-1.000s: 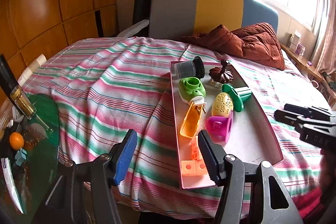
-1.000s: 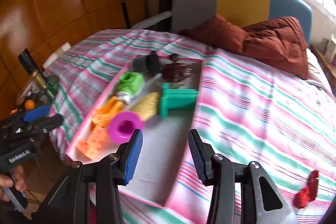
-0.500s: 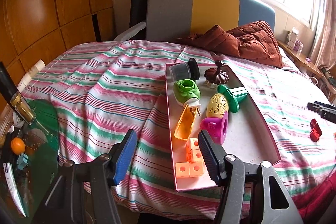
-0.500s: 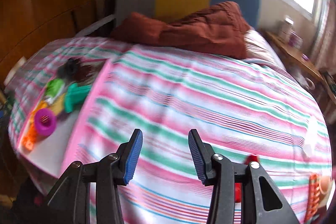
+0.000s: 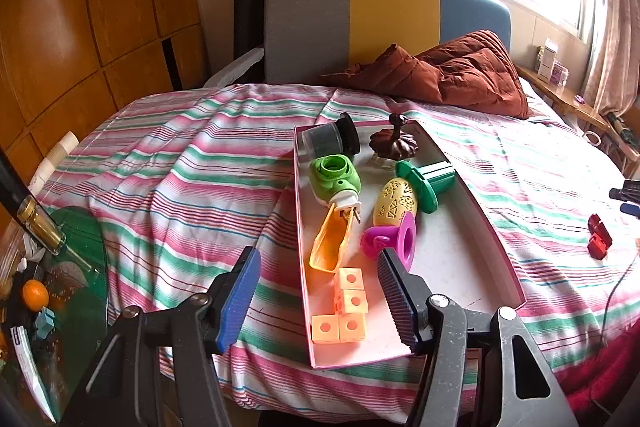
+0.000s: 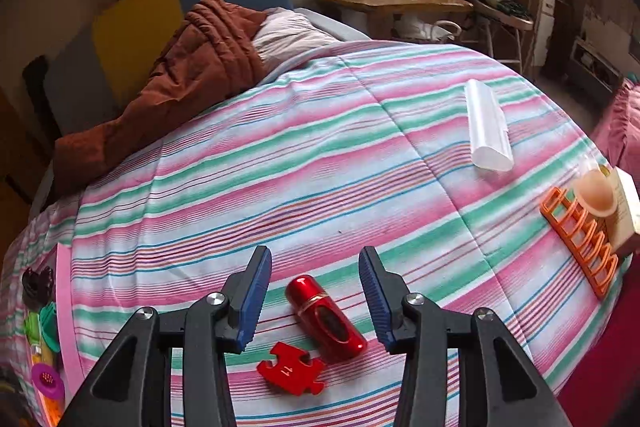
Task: Organize rigid objects
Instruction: 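Move the right gripper to the red cylinder while the left gripper moves to the red puzzle piece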
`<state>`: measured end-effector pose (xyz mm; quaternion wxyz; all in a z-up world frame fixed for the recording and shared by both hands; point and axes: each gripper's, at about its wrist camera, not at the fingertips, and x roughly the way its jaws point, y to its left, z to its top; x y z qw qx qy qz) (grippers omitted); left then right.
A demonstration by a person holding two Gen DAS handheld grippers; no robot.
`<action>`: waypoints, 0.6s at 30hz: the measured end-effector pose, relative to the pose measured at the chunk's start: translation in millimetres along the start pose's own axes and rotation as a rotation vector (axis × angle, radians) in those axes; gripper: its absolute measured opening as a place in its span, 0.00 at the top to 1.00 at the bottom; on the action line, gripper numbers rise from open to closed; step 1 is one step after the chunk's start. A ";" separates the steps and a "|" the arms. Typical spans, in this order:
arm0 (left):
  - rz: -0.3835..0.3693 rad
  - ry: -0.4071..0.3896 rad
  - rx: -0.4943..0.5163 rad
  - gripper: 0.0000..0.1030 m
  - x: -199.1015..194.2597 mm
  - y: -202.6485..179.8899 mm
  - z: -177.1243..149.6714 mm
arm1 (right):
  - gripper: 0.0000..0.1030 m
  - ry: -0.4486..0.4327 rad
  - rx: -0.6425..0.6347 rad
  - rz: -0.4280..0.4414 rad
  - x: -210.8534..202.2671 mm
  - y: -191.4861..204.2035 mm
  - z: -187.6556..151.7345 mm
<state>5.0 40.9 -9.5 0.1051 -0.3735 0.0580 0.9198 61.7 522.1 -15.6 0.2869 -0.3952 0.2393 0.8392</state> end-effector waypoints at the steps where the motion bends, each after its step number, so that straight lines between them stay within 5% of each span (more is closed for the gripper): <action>1: 0.001 0.003 0.000 0.40 0.7 -0.8 0.3 | 0.56 0.013 0.038 0.013 1.7 -7.0 0.7; 11: -0.013 0.016 -0.004 0.40 7.0 -6.0 3.2 | 0.56 0.068 0.234 0.020 7.8 -44.7 -0.3; 18: -0.079 0.009 0.051 0.40 5.8 -32.8 18.0 | 0.56 0.138 0.260 0.066 19.2 -46.8 -5.5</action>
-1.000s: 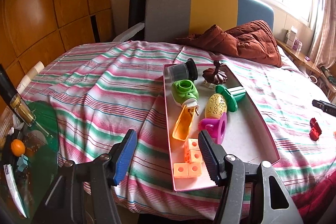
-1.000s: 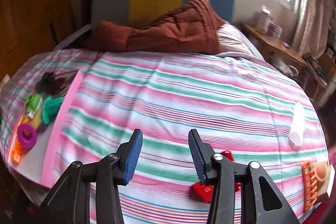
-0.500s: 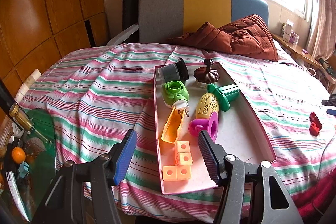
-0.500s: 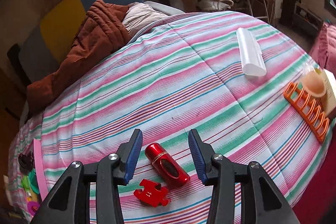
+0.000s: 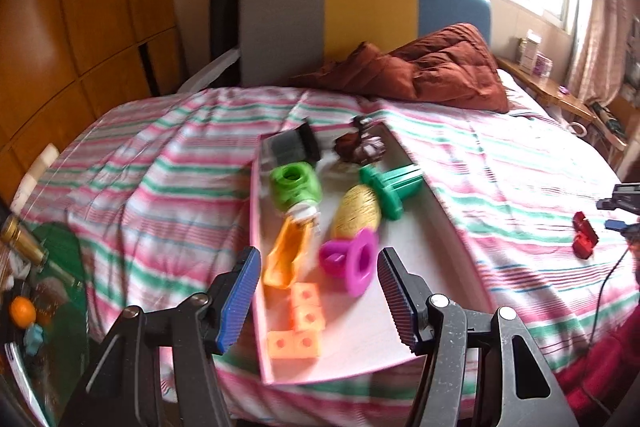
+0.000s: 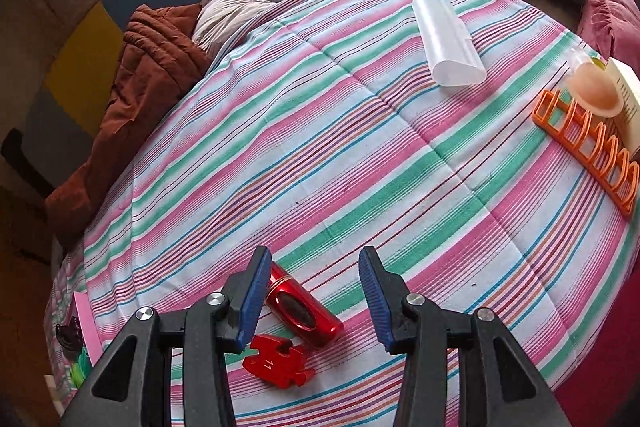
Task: Organize rigid objects
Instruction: 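Move the right gripper to the red cylinder while the left gripper moves to the red puzzle piece, then grasp the red puzzle piece with the left gripper while the right gripper approaches the red cylinder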
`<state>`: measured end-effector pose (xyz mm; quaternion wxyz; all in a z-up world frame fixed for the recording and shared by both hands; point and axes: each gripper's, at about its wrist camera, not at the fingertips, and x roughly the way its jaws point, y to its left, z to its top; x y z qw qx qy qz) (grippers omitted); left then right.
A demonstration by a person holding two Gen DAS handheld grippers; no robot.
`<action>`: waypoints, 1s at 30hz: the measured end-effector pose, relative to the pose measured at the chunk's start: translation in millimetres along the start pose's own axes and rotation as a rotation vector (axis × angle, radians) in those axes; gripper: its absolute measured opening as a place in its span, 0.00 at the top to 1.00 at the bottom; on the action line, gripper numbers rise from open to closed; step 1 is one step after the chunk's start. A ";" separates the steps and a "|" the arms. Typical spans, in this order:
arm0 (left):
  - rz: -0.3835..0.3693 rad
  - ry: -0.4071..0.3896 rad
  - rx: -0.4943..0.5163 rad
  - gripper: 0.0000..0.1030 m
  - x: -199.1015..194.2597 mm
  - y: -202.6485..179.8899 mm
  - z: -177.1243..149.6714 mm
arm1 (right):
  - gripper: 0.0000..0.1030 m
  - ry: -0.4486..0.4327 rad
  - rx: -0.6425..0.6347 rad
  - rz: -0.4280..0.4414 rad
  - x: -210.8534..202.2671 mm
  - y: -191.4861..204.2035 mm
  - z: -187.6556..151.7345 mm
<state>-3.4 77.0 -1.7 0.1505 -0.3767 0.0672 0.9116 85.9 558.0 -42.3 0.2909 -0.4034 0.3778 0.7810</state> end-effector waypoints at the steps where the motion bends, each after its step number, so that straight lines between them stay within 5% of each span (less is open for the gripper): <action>1: -0.022 -0.002 0.013 0.40 1.6 -6.2 4.1 | 0.56 0.000 0.001 0.002 -0.3 0.2 -0.2; 12: -0.325 0.057 0.307 0.31 54.0 -150.6 44.4 | 0.56 -0.057 0.002 0.025 -14.0 1.1 2.8; 22: -0.660 0.185 0.578 0.31 84.2 -297.4 19.0 | 0.56 -0.074 0.042 0.041 -17.4 -7.3 8.5; 30: -0.700 0.232 0.668 0.31 102.1 -351.7 4.5 | 0.56 -0.068 0.081 0.044 -15.2 -15.5 12.2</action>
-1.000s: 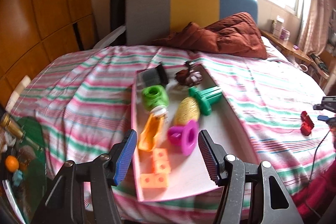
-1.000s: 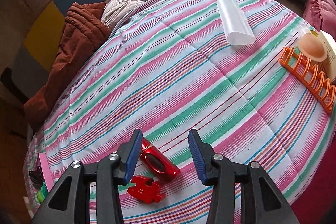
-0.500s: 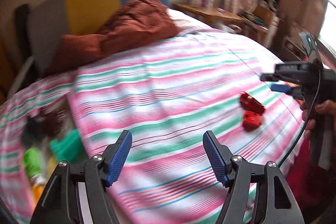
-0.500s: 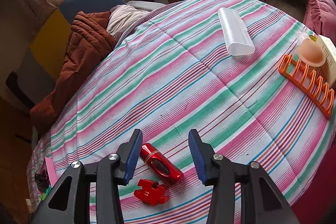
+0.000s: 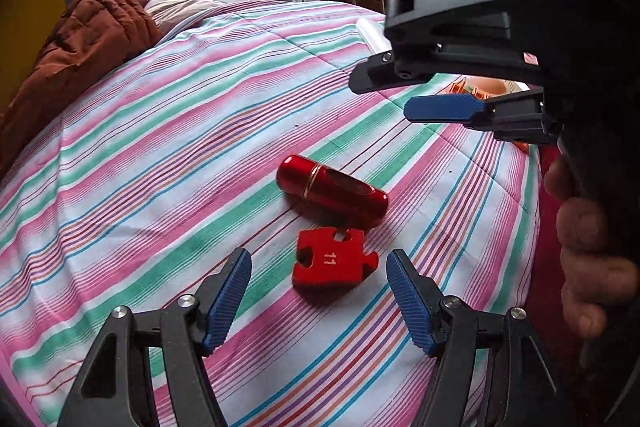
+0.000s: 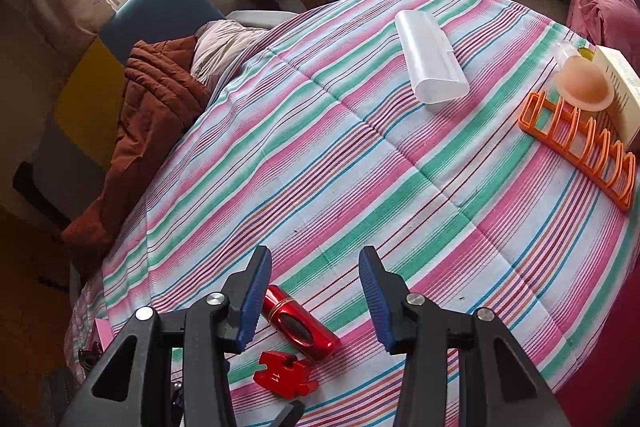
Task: Organize rigid objects
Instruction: 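Grasp the red puzzle piece with the left gripper while the right gripper approaches the red cylinder, then grasp the red cylinder upright with the right gripper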
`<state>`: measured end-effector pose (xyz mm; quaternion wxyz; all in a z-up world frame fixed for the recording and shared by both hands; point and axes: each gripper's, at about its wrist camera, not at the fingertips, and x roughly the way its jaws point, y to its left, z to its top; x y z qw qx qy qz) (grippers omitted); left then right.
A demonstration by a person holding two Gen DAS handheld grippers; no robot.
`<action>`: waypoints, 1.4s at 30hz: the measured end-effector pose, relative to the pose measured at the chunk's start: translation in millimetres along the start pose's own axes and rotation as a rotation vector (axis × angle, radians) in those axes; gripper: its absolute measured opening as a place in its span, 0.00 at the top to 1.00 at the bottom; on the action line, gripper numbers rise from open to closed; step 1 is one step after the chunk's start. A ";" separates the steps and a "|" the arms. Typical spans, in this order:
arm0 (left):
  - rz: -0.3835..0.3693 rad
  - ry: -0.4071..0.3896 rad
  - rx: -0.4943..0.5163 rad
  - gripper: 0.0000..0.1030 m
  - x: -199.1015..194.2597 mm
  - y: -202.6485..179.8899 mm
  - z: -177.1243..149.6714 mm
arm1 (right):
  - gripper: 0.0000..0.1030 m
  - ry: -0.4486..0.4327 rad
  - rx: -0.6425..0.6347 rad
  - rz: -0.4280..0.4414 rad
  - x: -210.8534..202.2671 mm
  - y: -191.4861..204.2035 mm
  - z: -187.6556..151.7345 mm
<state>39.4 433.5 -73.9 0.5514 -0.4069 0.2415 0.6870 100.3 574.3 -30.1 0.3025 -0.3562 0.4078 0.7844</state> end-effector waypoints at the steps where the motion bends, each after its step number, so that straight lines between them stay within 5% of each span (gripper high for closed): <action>1: 0.013 -0.001 0.008 0.32 3.7 -0.8 0.5 | 0.56 0.001 0.000 -0.003 0.6 0.1 0.6; 6: 0.061 -0.013 0.003 0.55 16.3 2.4 -0.3 | 0.56 0.013 0.002 -0.008 4.7 -1.2 2.0; 8: 0.045 -0.024 -0.023 0.55 10.0 8.3 -6.3 | 0.56 0.025 -0.004 -0.003 7.2 -0.6 1.6; 19: 0.221 -0.106 -0.191 0.55 -61.2 36.2 -103.9 | 0.54 0.258 -0.070 0.064 48.0 16.9 -19.0; 22: 0.231 -0.119 -0.198 0.55 -71.0 35.8 -120.8 | 0.54 0.309 -0.115 0.167 52.0 31.6 -27.2; 27: 0.231 -0.139 -0.207 0.55 -76.8 37.5 -131.5 | 0.54 0.302 -0.187 0.178 47.5 46.4 -34.9; 34: 0.233 -0.157 -0.202 0.55 -69.1 34.3 -130.8 | 0.54 0.281 -0.371 0.058 45.8 67.2 -46.5; 42: 0.220 -0.179 -0.214 0.55 -67.4 38.4 -131.6 | 0.47 0.312 -0.573 0.091 57.1 107.5 -60.3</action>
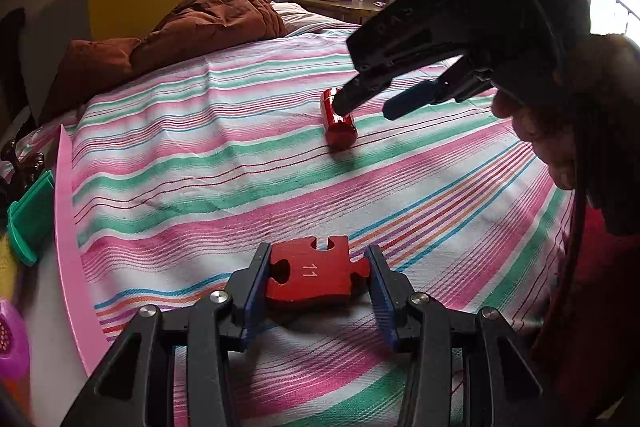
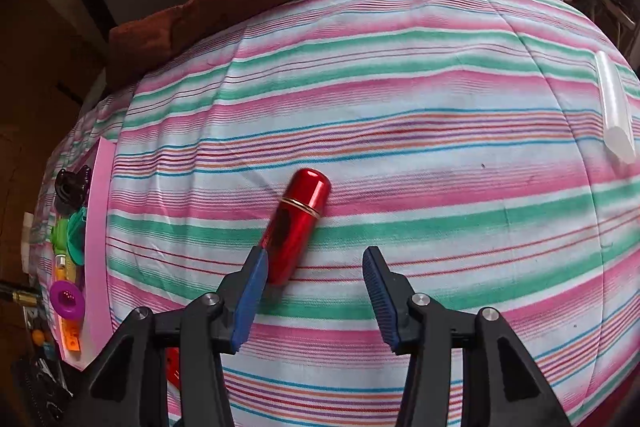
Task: Organize rigid objects
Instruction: 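Grasp the red cylinder upright with the right gripper, then carry the red puzzle piece into the tray with the left gripper and open it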
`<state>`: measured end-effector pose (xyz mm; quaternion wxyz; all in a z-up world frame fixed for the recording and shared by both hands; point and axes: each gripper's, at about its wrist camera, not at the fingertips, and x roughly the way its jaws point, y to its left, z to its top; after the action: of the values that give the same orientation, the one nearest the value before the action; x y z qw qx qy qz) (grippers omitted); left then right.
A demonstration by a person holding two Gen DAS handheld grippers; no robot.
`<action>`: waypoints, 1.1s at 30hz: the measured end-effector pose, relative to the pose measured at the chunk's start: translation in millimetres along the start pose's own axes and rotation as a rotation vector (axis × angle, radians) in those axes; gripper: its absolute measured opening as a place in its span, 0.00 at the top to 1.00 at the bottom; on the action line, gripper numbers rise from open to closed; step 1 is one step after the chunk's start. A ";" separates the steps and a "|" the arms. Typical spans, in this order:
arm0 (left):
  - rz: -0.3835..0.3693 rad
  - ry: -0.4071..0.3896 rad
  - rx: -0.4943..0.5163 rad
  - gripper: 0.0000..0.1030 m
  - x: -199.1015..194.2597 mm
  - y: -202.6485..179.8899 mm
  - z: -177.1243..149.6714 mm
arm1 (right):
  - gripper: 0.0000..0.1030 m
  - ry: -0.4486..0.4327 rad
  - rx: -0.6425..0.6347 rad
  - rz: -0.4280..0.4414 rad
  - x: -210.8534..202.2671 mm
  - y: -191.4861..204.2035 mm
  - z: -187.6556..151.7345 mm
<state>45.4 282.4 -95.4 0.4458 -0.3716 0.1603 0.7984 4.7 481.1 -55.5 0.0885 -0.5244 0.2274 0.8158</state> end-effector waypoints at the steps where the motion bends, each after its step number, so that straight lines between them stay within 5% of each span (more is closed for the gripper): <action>1: -0.001 -0.003 -0.001 0.55 0.1 0.1 -0.2 | 0.45 0.000 -0.005 0.004 2.8 2.3 5.0; 5: 0.002 -0.009 -0.008 0.55 0.0 -0.8 -0.5 | 0.47 0.027 -0.003 -0.044 27.1 9.3 23.3; 7: 0.000 -0.011 -0.009 0.55 0.1 -0.8 -0.2 | 0.74 0.007 -0.050 -0.130 33.8 17.2 24.6; 13: 0.009 -0.019 -0.019 0.55 -0.1 -2.3 -1.8 | 0.75 -0.035 -0.260 -0.175 34.6 34.8 1.9; 18: 0.012 -0.007 -0.023 0.55 1.2 -2.4 1.4 | 0.75 -0.049 -0.248 -0.127 35.8 26.9 4.2; 33: -0.003 0.004 -0.058 0.55 -29.9 -8.3 11.7 | 0.75 -0.093 -0.351 -0.185 40.5 39.4 1.4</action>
<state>56.7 276.1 -64.9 0.4358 -0.3860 0.1374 0.8014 -29.1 443.2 -80.3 0.0806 -0.5123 0.0281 0.8546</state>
